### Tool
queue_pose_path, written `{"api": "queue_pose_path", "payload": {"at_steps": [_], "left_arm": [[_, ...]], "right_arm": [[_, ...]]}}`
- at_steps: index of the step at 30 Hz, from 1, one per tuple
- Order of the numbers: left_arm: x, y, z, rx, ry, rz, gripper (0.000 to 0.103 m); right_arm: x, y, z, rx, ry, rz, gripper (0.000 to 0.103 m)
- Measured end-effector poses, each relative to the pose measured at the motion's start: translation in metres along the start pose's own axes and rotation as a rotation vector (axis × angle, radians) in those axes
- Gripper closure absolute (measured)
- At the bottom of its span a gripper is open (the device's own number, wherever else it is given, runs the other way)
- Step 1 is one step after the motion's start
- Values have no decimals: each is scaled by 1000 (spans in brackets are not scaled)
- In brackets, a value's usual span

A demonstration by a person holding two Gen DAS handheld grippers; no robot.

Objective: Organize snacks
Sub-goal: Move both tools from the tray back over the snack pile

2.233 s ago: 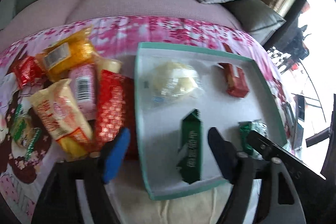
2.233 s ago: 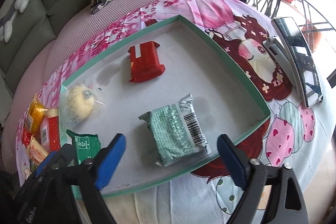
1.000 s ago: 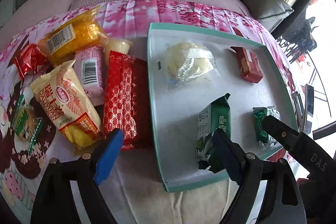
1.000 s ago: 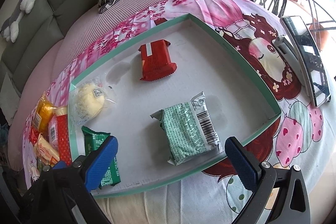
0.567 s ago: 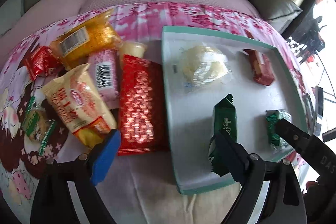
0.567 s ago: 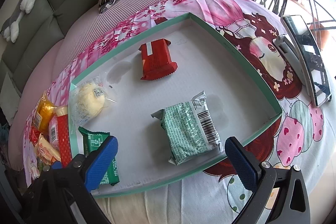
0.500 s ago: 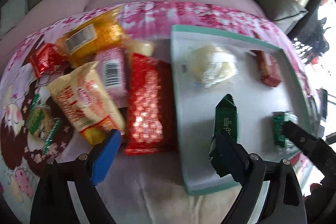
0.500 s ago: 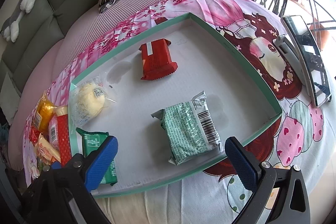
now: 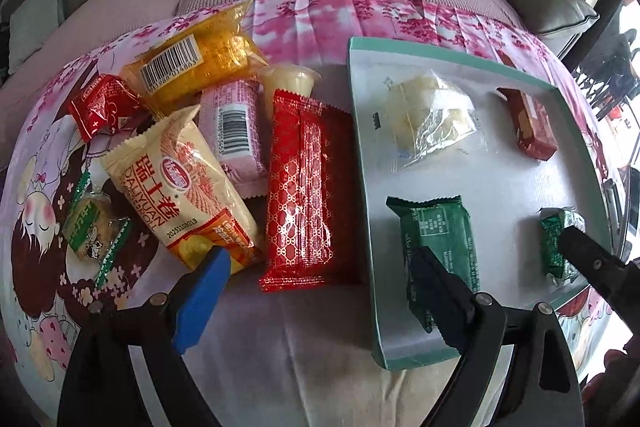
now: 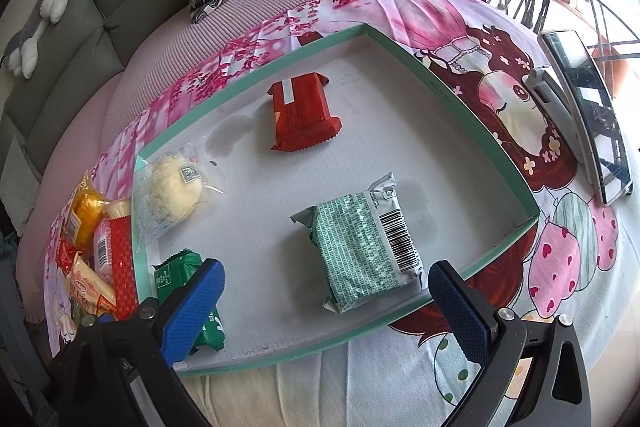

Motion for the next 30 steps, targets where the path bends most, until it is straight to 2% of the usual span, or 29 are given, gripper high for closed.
{"api": "queue_pose_path", "payload": {"at_steps": [7,11,15,21,26,30], "left_arm": [[-6,20,-7,49,3,-11,11],[-29,37,-15,84,47,-41,11],[-82,56,-13,102,147,-131,11],[-165,75,2,98,325,-224,11],[-207,80,17,98,421,-248,11],[-228,83,21,99,447,-278,7]], "right_arm": [[-7,2,1,12,31,-13,0],[-16,4,3,19,59,-28,0],[-38,10,10,32,122,-51,0],[-79,16,30,27,223,-100,0],[-109,19,47,35,303,-113,0],[-139,25,59,52,385,-139,0]]}}
Point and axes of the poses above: each gripper's, at about its wrist camera, not at the fingertips, and y roughly against the way its jaws point, x to its right, z to its underside, the point moved 10 cm from there along -y, roughly the way its jaws point, and after that the axes turned 12 degrees about z, right-handed, at the moved point
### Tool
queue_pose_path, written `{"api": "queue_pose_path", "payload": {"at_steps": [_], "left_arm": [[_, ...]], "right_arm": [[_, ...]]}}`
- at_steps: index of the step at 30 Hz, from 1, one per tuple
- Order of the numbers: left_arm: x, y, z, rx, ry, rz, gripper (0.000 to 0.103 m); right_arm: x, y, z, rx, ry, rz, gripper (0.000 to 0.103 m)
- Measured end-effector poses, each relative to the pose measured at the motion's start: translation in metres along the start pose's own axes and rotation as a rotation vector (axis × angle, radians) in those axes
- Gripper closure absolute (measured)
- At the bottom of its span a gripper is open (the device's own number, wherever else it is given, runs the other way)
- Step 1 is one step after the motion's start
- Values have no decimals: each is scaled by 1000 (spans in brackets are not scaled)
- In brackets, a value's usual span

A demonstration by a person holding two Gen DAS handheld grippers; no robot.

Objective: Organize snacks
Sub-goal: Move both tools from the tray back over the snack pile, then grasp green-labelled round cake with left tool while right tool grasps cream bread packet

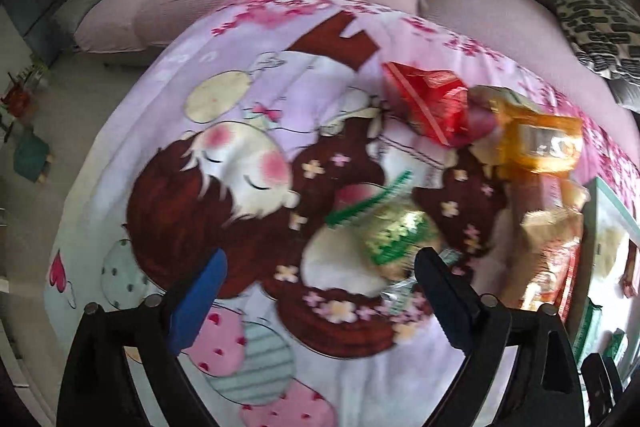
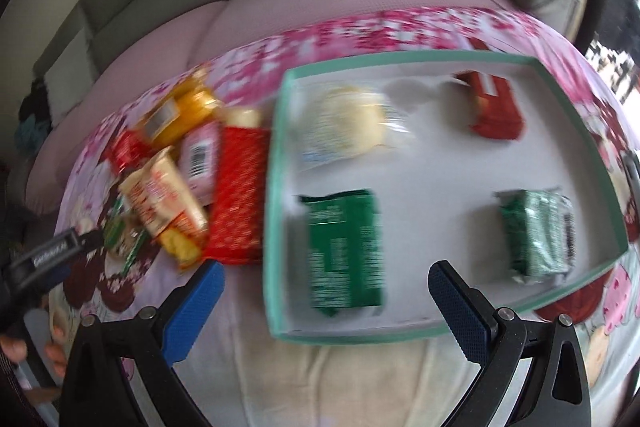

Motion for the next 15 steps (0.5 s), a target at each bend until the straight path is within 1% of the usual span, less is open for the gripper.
{"api": "queue_pose_path", "payload": {"at_steps": [3,7,9,15], "left_arm": [[-6,-2,2,-7,9,2,7],[-4,-8,1,-28,21,44,7],[-2,-11,-1,-35,24,51,7],[-3,-20,-5,-43,30,57,7]], "right_arm": [[-19,1,-1,13,53,-19,0],[-45,2,-2,27,98,-61,0],[-57,4,-6,39,112,-85,0],[-86,8,-17,90,171,-102,0]]}}
Point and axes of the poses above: each gripper's, at about its wrist camera, not at the fingertips, and y roughly against the way its jaws point, x to its right, z to its underside, the point moved 10 cm from there along -y, roughly the way its jaws point, and after that the axes turned 12 degrees about z, right-handed, at the moved point
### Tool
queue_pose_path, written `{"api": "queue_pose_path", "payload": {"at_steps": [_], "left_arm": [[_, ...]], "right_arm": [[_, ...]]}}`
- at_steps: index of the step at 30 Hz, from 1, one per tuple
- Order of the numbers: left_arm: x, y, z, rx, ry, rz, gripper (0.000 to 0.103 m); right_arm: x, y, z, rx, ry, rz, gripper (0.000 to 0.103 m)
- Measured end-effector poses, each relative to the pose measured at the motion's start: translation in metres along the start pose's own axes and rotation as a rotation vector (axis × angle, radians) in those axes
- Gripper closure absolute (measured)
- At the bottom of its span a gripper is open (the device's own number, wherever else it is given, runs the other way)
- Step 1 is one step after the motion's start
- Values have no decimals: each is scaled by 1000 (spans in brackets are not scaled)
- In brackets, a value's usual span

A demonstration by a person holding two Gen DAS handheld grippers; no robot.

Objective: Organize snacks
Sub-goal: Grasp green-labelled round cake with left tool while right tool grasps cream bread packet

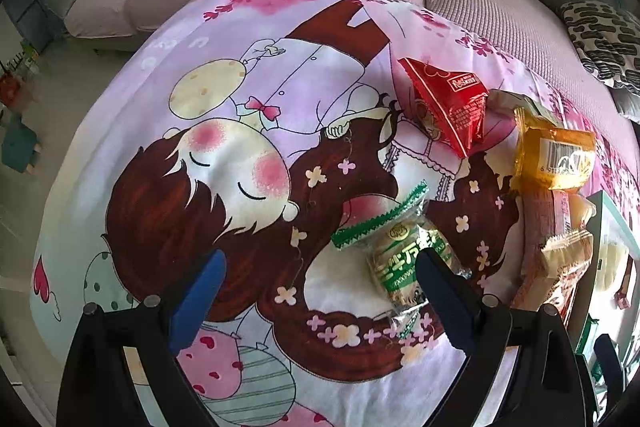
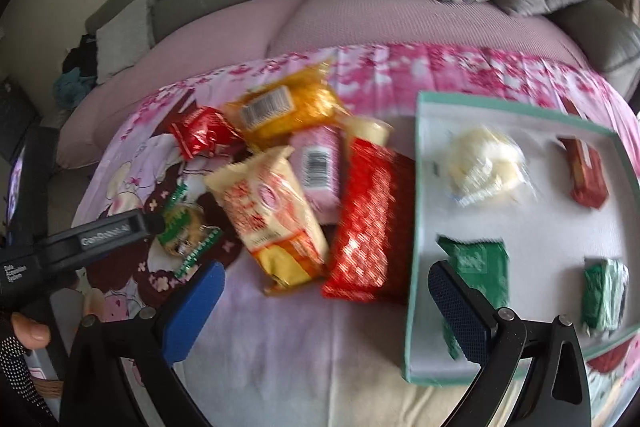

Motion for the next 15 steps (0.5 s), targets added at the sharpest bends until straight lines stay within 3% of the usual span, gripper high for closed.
{"api": "queue_pose_path", "payload": {"at_steps": [8,15], "left_arm": [[13,-7,-4,-5,5,39,7],[28,-18,-4,-26,-4,72,7]], "right_arm": [[-21,-10,-11,10,48,-10,1],[-33,-27,-9,-5,103,1,19]]}}
Point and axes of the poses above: each gripper's, at about its wrist camera, not at the fingertips, and y roughly against the way its jaws point, x to its right, z to its underside, the point moved 10 cm from there along -y, roughly the way its jaws point, and after that the axes turned 12 degrees about z, right-handed, at the moved point
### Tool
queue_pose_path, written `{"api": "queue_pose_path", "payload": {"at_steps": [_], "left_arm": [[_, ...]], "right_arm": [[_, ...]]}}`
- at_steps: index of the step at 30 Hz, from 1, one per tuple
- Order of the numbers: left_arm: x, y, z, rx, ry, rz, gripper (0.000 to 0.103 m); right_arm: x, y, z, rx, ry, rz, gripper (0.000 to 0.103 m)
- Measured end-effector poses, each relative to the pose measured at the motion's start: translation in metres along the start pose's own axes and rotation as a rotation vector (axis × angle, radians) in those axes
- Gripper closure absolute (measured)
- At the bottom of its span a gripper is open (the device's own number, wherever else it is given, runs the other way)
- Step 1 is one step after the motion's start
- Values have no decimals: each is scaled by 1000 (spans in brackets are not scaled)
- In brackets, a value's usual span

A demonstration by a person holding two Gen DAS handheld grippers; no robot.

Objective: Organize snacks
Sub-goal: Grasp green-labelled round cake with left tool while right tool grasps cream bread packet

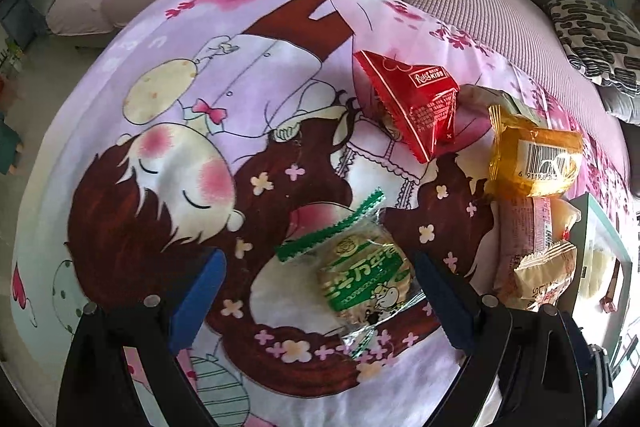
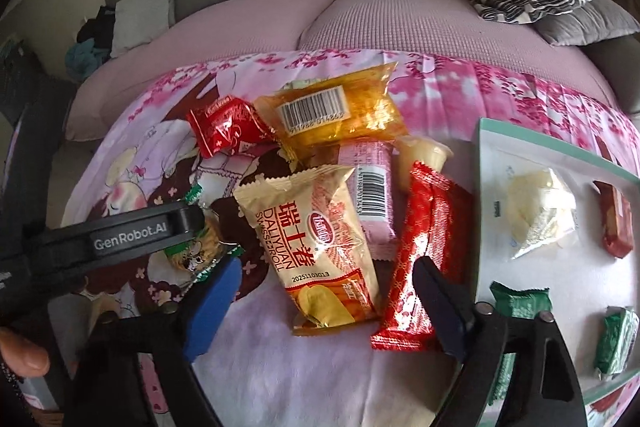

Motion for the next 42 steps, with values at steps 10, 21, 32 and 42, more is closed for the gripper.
{"api": "queue_pose_path", "payload": {"at_steps": [10,21,32,42], "left_arm": [[15,-31,4,-50,-42,-32,16],[22,-27,2,-26,-72,-28,43],[35,2,2,10,-80,5,44],[48,34,0,73,-103,53,44]], "right_arm": [[-6,-12,9,-19,48,4,42],[-7,-10,10,-29,42,-19,60],[6,7,3,-7,-19,-60,63],[31,35,-7,49,-107,-89,64]]}}
Point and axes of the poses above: each gripper's, at about its wrist camera, not at the fingertips, and y roughly against the way its jaws point, x to its right, z to its underside, the point moved 10 cm from there along -y, roughly the way its jaws point, and after that the axes turned 12 degrees about z, right-handed, at the moved point
